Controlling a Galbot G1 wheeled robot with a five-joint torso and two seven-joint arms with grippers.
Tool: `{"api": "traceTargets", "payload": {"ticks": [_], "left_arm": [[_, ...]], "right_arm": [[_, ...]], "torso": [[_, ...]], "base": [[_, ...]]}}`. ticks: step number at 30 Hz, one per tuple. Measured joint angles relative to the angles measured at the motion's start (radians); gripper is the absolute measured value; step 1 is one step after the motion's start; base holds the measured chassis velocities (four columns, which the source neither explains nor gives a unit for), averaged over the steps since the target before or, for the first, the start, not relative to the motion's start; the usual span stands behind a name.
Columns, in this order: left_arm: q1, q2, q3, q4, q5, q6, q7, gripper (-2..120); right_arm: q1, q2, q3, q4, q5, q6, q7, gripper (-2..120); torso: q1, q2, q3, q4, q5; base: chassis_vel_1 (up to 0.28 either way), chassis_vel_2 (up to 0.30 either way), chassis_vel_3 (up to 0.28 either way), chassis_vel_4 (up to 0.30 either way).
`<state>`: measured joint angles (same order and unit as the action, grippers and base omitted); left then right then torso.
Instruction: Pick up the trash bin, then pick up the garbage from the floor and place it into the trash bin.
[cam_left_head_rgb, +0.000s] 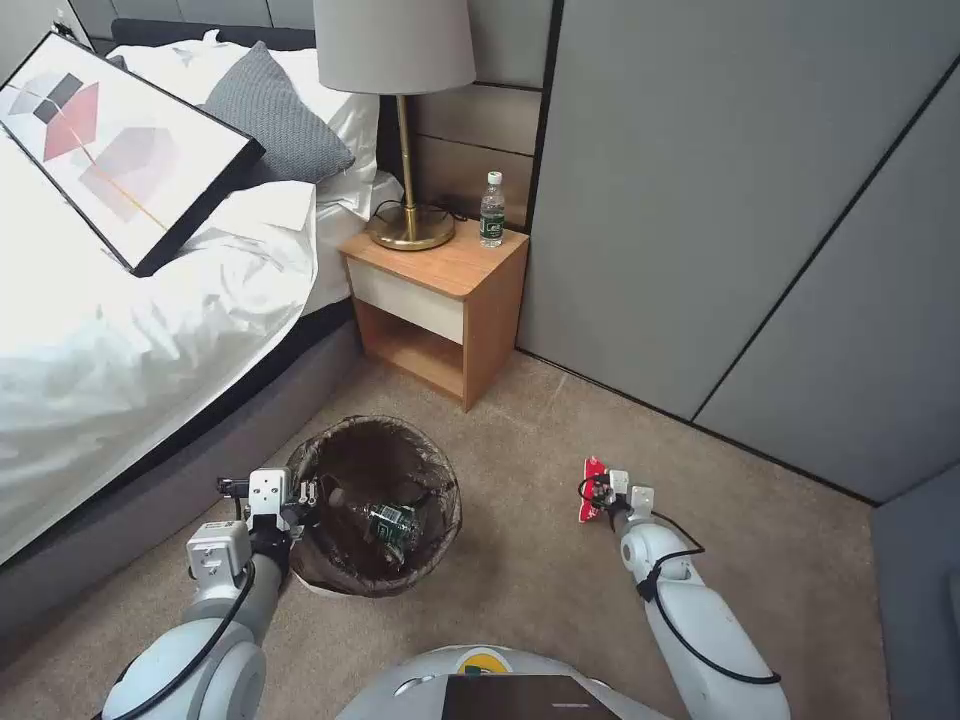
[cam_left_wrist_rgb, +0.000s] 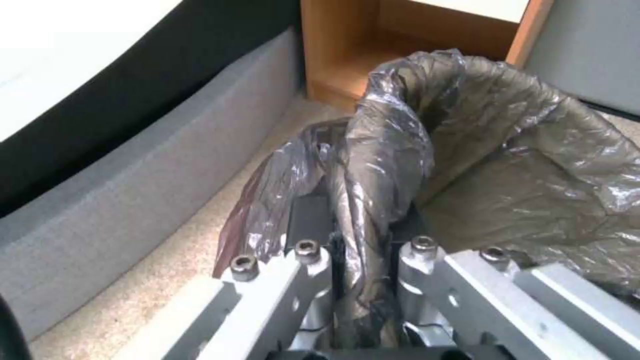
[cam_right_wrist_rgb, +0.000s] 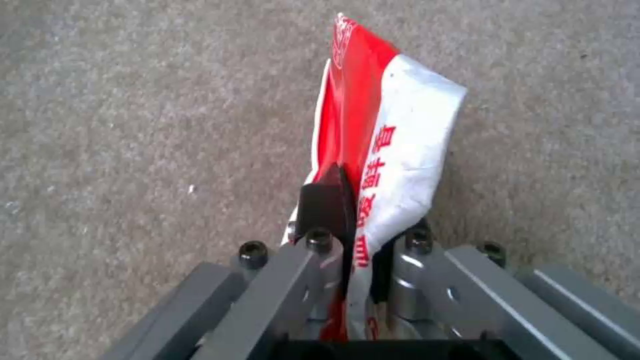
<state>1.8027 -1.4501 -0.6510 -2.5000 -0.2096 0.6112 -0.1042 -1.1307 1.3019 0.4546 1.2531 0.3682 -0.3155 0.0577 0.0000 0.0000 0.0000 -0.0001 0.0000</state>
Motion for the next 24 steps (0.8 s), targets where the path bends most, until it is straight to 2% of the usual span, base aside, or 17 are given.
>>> {"api": "traceTargets", "payload": {"ticks": [4, 7, 9, 11, 12, 13, 15, 16, 18, 22, 23, 24], "left_arm": [[-0.001, 0.004, 0.000, 0.000, -0.004, 0.000, 0.000, 7], [-0.001, 0.006, 0.000, 0.000, -0.006, 0.000, 0.000, 7], [-0.001, 0.008, 0.000, 0.000, -0.009, 0.001, 0.001, 7], [-0.002, 0.010, 0.000, 0.000, -0.012, 0.002, 0.001, 7], [-0.002, 0.010, 0.000, 0.000, -0.012, 0.002, 0.001, 7], [-0.003, 0.012, 0.000, 0.000, -0.013, 0.002, 0.001, 7], [-0.004, 0.016, 0.000, 0.000, -0.016, 0.002, 0.001, 7], [-0.004, 0.016, 0.000, 0.000, -0.016, 0.002, 0.001, 7], [-0.005, 0.020, 0.000, 0.000, -0.020, 0.003, 0.001, 7], [-0.006, 0.023, 0.000, 0.000, -0.021, 0.004, 0.001, 7], [-0.006, 0.023, 0.000, 0.000, -0.021, 0.004, 0.001, 7], [-0.007, 0.023, 0.001, 0.000, -0.021, 0.004, 0.001, 7]], "right_arm": [[0.002, 0.004, 0.004, 0.001, 0.000, 0.005, 0.009, 3], [-0.006, 0.005, 0.015, 0.047, 0.001, 0.008, 0.025, 3], [-0.035, -0.008, 0.026, 0.143, 0.006, 0.003, 0.028, 3], [-0.068, -0.026, 0.037, 0.247, 0.008, -0.013, 0.016, 3], [-0.068, -0.026, 0.037, 0.247, 0.008, -0.013, 0.016, 3], [-0.079, -0.032, 0.042, 0.297, 0.007, -0.017, 0.008, 3], [-0.102, -0.046, 0.052, 0.416, -0.014, -0.020, -0.011, 3], [-0.102, -0.046, 0.052, 0.416, -0.014, -0.020, -0.011, 3], [-0.111, -0.058, 0.055, 0.522, -0.012, -0.038, -0.023, 3], [-0.121, -0.101, 0.037, 0.671, 0.035, -0.089, -0.037, 3], [-0.121, -0.101, 0.037, 0.671, 0.035, -0.089, -0.037, 3], [-0.121, -0.131, 0.016, 0.740, 0.060, -0.106, -0.039, 3]], "torso": [[0.000, 0.000, 0.000, 0.0001, 0.0002], [0.000, 0.000, 0.000, 0.0001, 0.0001], [0.000, 0.000, 0.000, 0.0004, 0.0002], [0.000, 0.000, 0.000, -0.0003, -0.0002], [0.000, 0.000, 0.000, -0.0003, -0.0002], [0.000, 0.000, 0.000, -0.0004, -0.0002], [0.000, 0.000, 0.000, -0.0002, -0.0002], [0.000, 0.000, 0.000, -0.0002, -0.0002], [0.000, 0.000, 0.000, 0.0003, -0.0001], [0.000, 0.000, 0.000, 0.0000, 0.0001], [0.000, 0.000, 0.000, 0.0000, 0.0001], [0.000, 0.000, 0.000, 0.0000, -0.0002]], "base": [[0.000, 0.000, 0.000, 0.000], [0.000, 0.000, 0.000, 0.000], [0.000, 0.000, 0.000, 0.000], [0.000, 0.000, 0.000, 0.000], [0.000, 0.000, 0.000, 0.000], [0.000, 0.000, 0.000, 0.000], [0.000, 0.000, 0.000, 0.000], [0.000, 0.000, 0.000, 0.000], [0.000, 0.000, 0.000, 0.000], [0.000, 0.000, 0.000, 0.000], [0.000, 0.000, 0.000, 0.000], [0.000, 0.000, 0.000, 0.000]]}}
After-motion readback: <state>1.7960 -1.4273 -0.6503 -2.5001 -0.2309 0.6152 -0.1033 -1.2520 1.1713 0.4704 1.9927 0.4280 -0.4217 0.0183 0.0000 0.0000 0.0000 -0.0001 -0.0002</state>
